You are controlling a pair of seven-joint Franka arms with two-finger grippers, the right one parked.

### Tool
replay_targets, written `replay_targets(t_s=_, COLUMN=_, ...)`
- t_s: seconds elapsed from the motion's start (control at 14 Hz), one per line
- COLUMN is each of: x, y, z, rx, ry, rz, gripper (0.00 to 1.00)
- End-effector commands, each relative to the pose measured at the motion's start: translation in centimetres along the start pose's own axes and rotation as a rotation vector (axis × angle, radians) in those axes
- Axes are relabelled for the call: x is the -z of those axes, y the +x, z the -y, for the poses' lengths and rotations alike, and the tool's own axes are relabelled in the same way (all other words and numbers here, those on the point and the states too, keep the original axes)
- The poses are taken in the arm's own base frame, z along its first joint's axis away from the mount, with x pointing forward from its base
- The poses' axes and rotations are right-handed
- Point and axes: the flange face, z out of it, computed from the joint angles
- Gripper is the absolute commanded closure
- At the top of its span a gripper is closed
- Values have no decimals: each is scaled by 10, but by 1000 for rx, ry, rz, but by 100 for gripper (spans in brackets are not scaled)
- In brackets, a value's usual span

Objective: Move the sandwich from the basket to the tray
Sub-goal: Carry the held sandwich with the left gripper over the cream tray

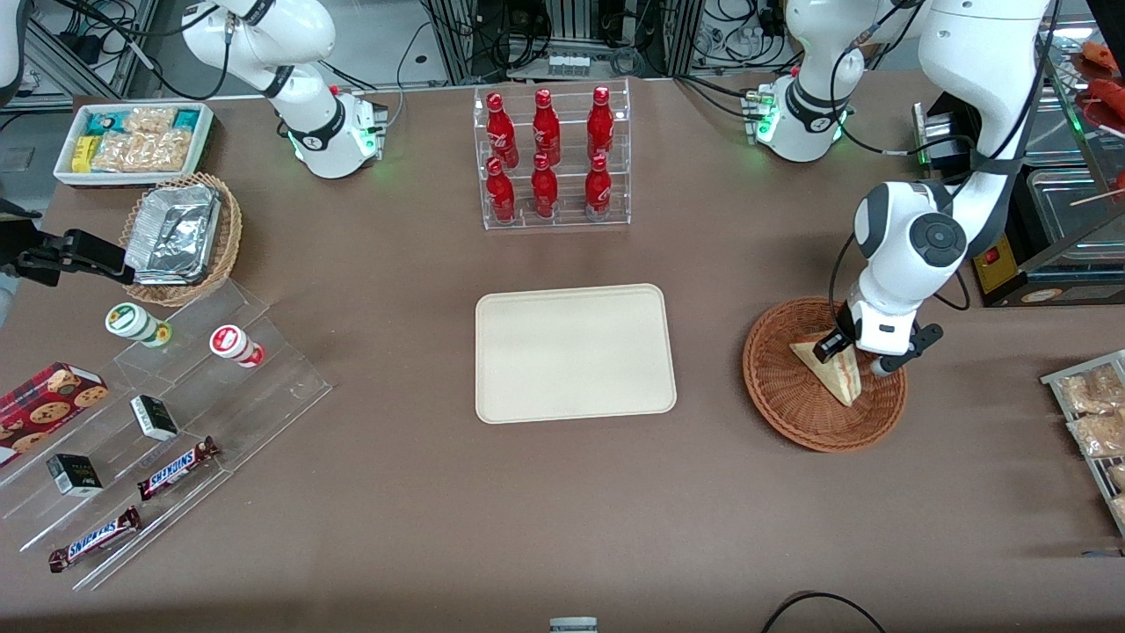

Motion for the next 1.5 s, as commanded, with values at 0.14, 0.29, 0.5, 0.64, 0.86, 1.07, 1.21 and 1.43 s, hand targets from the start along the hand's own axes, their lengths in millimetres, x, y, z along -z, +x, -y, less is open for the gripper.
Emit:
replay_targets(t_s=0.14, x=73, y=10, z=-18, rx=-8, ry=28, rz=3, gripper=100)
replay_targets(t_s=0.29, x=118, y=14, z=-56, rx=-58, ry=76, rz=55, gripper=100)
replay_targets(t_s=0.5, x=175, y=-5, z=-127, rx=-149, ry=94, rz=88, gripper=100)
replay_targets(t_s=0.64, x=183, y=-39, z=-176, rx=-201, ry=85, rz=92, gripper=100)
replay_targets(t_s=0.86, x=167, y=-96, z=-247, rx=-314, ry=72, rz=108, gripper=100)
replay_targets(t_s=1.07, x=140, y=-152, z=-301, rx=-361, ry=76, rz=128, gripper=100)
replay_targets(t_s=1.21, x=116, y=-182, z=-327, rx=-393, ry=85, rz=142, gripper=100)
replay_targets(t_s=1.43, x=77, y=-228, z=-355, rx=-441, ry=113, rz=157, gripper=100)
